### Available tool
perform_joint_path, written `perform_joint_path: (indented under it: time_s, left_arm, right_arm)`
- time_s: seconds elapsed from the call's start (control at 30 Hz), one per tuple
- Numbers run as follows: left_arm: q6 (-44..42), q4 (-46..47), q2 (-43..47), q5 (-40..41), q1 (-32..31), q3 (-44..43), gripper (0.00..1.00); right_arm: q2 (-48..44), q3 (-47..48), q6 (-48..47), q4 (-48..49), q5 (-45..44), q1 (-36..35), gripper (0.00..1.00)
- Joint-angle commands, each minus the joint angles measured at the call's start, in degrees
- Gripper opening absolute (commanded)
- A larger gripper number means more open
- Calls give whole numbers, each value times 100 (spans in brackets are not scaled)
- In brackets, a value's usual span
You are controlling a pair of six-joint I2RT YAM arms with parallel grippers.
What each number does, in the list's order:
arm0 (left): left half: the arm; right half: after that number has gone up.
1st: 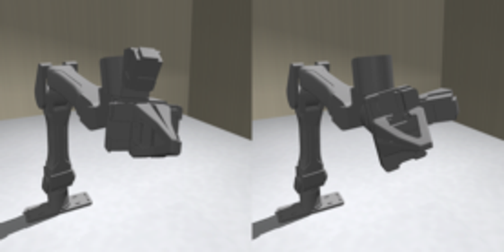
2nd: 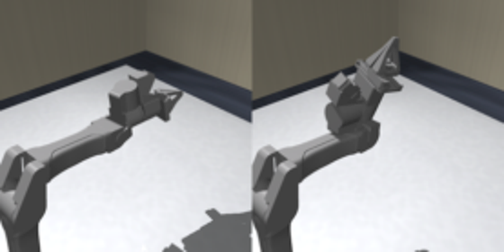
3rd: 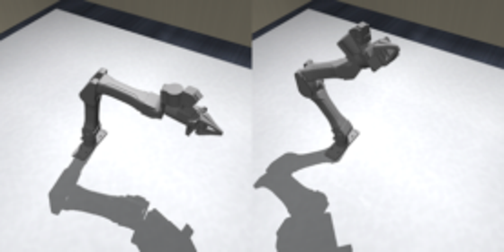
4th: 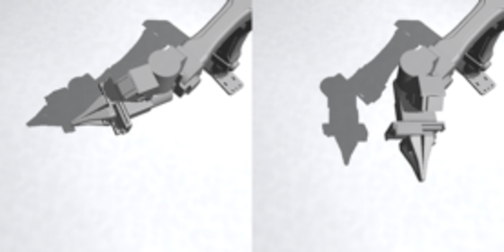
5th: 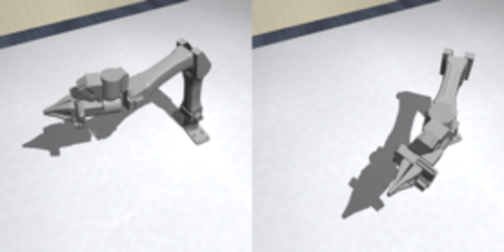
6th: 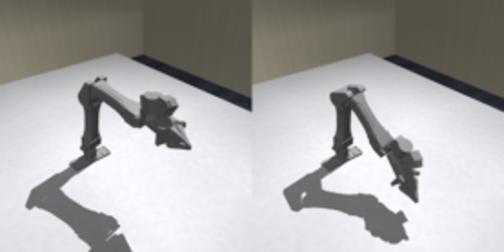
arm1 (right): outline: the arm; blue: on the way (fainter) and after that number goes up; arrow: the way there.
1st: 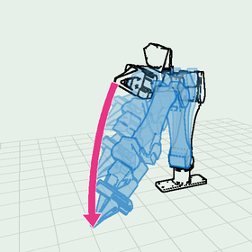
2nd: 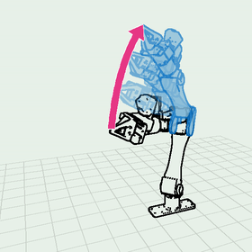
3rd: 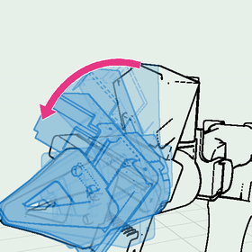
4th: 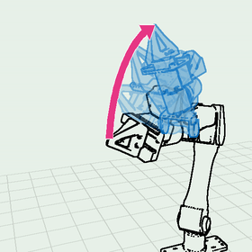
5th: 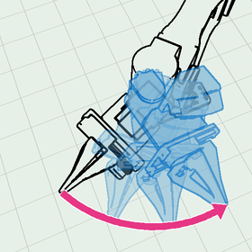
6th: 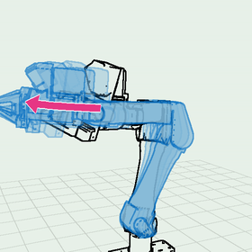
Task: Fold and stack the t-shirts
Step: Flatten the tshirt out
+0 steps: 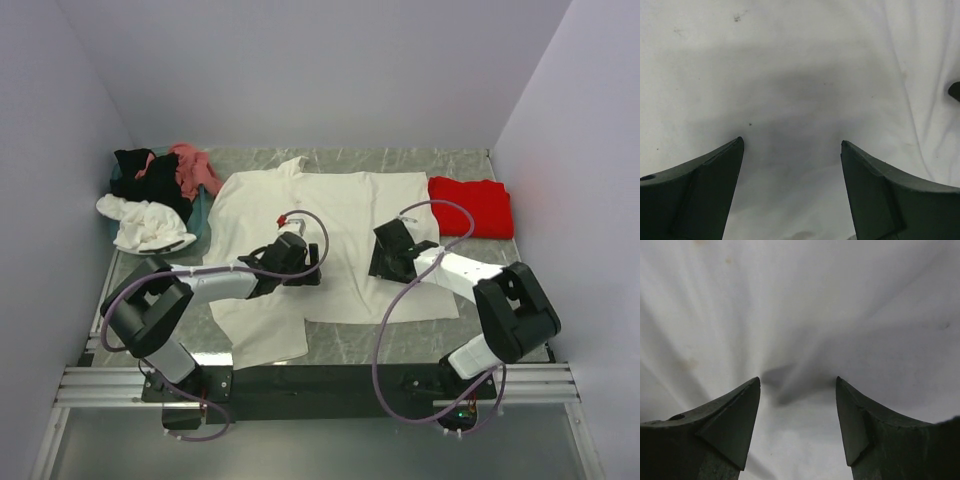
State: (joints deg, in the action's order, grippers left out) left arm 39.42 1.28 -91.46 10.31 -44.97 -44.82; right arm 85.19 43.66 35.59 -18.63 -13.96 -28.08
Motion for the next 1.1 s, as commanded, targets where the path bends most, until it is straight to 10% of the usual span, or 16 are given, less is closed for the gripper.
perform_joint_path:
  time_s: [0.0,1.07]
  left_arm:
    - [-101,382,-47,-81,-3,174,84]
    - [1006,1375,708,-530,-627,2520,84]
  right_arm:
    - [226,-164,202,281,209,21,68]
    - [-1953,-1333,1266,-1275,32,-322,74]
